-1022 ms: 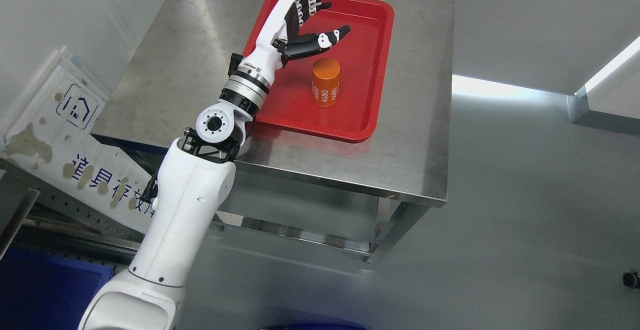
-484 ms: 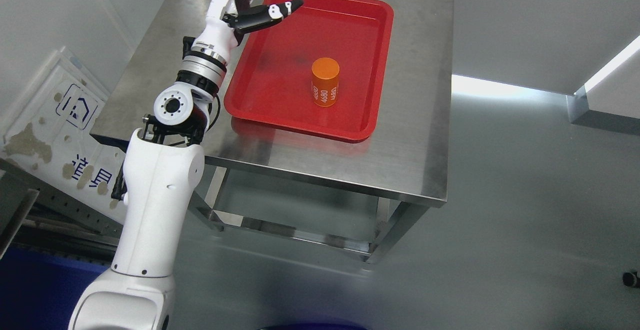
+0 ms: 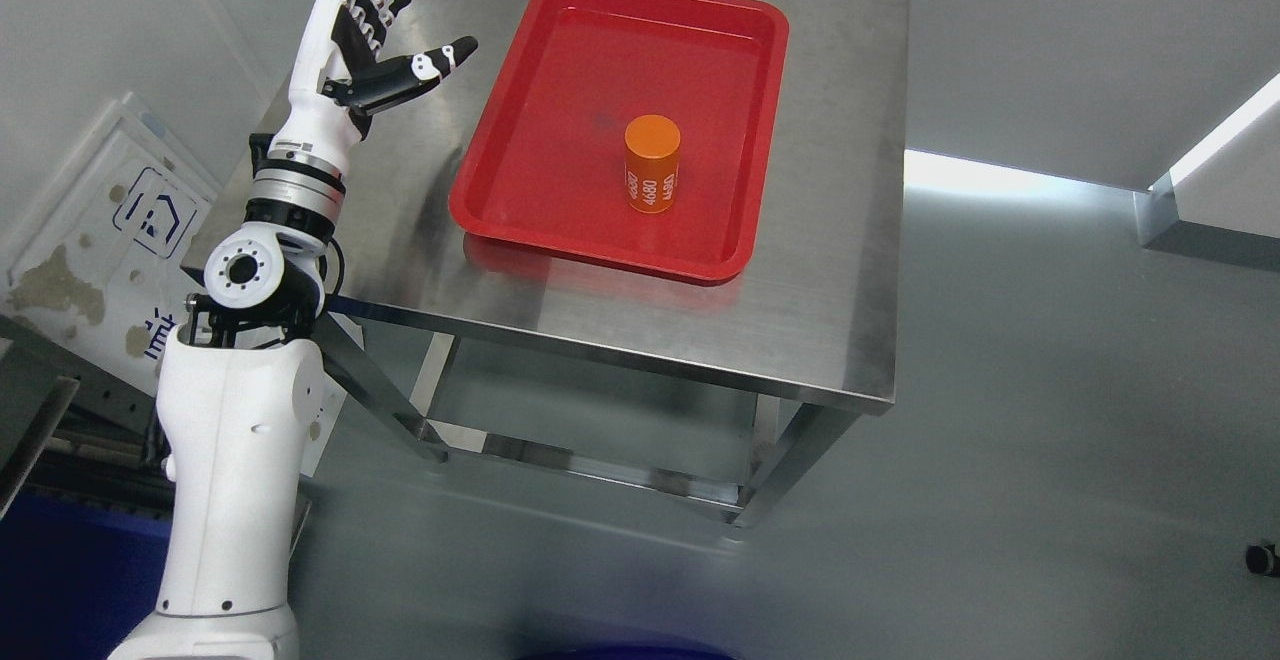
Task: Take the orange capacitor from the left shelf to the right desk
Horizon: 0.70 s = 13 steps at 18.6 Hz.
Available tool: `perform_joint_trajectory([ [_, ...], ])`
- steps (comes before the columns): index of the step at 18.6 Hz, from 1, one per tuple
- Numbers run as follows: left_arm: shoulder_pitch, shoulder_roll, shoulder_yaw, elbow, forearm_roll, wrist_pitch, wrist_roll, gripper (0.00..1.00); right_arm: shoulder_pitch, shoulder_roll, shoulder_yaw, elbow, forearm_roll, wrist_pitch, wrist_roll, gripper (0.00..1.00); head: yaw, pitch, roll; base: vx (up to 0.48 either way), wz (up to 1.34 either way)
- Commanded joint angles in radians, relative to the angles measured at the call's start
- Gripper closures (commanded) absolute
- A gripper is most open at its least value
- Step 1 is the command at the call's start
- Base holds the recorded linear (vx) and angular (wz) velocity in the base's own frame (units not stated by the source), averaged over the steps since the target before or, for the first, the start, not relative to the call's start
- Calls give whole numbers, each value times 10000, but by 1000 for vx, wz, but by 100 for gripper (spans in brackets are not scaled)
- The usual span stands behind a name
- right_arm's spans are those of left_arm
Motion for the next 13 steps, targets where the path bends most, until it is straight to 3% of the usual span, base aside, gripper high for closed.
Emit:
perform_joint_trajectory([
  [1,770,486,950,-993,1,14,-66,0,16,-175,-107,-337,0,0,-7,0,0,0,0,0,0],
  [13,710,471,826,-1101,1,15,-97,0,16,-175,-107,-337,0,0,-7,0,0,0,0,0,0],
])
